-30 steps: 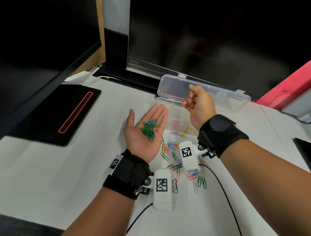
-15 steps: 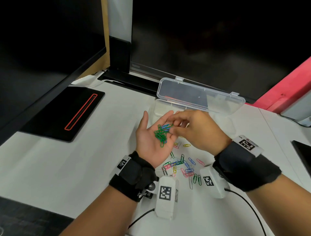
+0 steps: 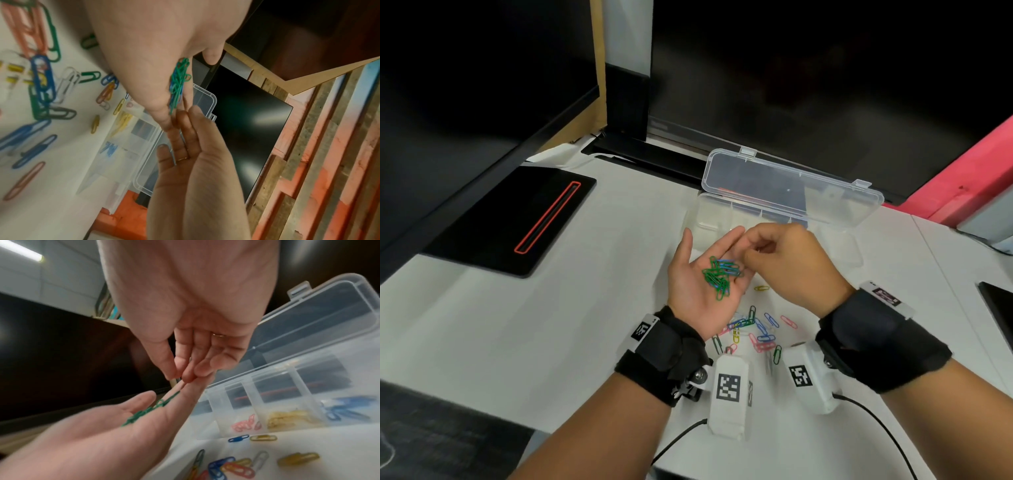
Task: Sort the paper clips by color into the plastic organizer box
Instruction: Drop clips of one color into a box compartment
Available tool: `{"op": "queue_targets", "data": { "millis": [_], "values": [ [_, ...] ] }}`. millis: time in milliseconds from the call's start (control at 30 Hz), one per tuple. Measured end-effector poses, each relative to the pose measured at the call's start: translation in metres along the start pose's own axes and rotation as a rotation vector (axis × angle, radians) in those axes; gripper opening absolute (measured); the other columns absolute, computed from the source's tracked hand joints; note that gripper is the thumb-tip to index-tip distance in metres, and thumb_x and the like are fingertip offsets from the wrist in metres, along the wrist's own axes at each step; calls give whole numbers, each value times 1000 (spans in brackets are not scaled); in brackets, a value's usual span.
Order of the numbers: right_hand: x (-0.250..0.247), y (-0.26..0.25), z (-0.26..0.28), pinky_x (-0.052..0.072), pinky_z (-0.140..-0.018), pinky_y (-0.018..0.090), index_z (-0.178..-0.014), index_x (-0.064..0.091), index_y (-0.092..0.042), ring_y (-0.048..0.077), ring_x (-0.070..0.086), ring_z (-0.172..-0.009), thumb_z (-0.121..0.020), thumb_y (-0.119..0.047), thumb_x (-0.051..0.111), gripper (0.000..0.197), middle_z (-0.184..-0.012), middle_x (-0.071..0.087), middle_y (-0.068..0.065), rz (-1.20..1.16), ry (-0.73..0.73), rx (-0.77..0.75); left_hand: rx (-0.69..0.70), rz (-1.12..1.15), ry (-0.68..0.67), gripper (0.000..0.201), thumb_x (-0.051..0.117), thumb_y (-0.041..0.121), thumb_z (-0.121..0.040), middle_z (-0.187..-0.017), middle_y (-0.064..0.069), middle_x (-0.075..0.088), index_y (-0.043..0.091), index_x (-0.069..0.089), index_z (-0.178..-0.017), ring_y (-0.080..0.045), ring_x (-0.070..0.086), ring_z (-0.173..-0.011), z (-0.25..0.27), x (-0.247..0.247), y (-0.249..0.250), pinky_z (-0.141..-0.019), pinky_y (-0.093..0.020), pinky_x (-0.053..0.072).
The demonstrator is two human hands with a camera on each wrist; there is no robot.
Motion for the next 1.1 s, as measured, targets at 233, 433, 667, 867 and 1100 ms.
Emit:
{"op": "queue_targets", "data": {
  "millis": [233,433,667,867,1100],
  "values": [
    [16,-9,-3,50,-70,24,-94,76,-31,6,58,-73,-80,-18,73,19,-75,57,-15,247,-58,-113,-46,-13,-59,74,36,59,-96,-110,-17,64,-5,45,-133,-28,64,-100,-8,0,-7,-82,-34,52],
    [17,-6,-5,45,-66,20,-83,75,-26,3,55,-69,-82,-15,70,12,-76,56,-12,243,-16,-92,-31,-19,-10,78,35,59,-96,-146,-20,45,-3,39,-143,-31,47,-132,-14,-9,-7,-107,-38,39],
    [23,-15,3,48,-85,34,-106,74,-24,18,59,-92,-87,-23,67,20,-95,59,-4,433,-100,-165,-42,-36,1,78,41,61,-93,-111,-19,61,-2,45,-139,-28,67,-93,-8,-6,-6,-89,-36,48],
    [30,-17,10,48,-86,36,-101,72,-24,19,56,-97,-89,-18,61,18,-100,58,-3,490,-93,-129,-57,-44,17,79,41,62,-93,-126,-19,53,-2,46,-139,-25,55,-111,-8,-10,-8,-111,-33,36],
    [8,3,6,53,-67,20,-80,70,-30,13,68,-62,-86,-1,64,30,-69,70,-5,4,37,50,-31,15,-41,81,38,60,-95,-123,-24,59,-7,41,-140,-32,66,-99,-8,1,-6,-83,-38,53]
  ]
}}
Point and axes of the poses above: each hand's wrist, its own z-axis away from the middle knuckle, its own x-axis out of the palm, y = z × x, the point moved 10 cm from there along -z, towards the middle knuckle
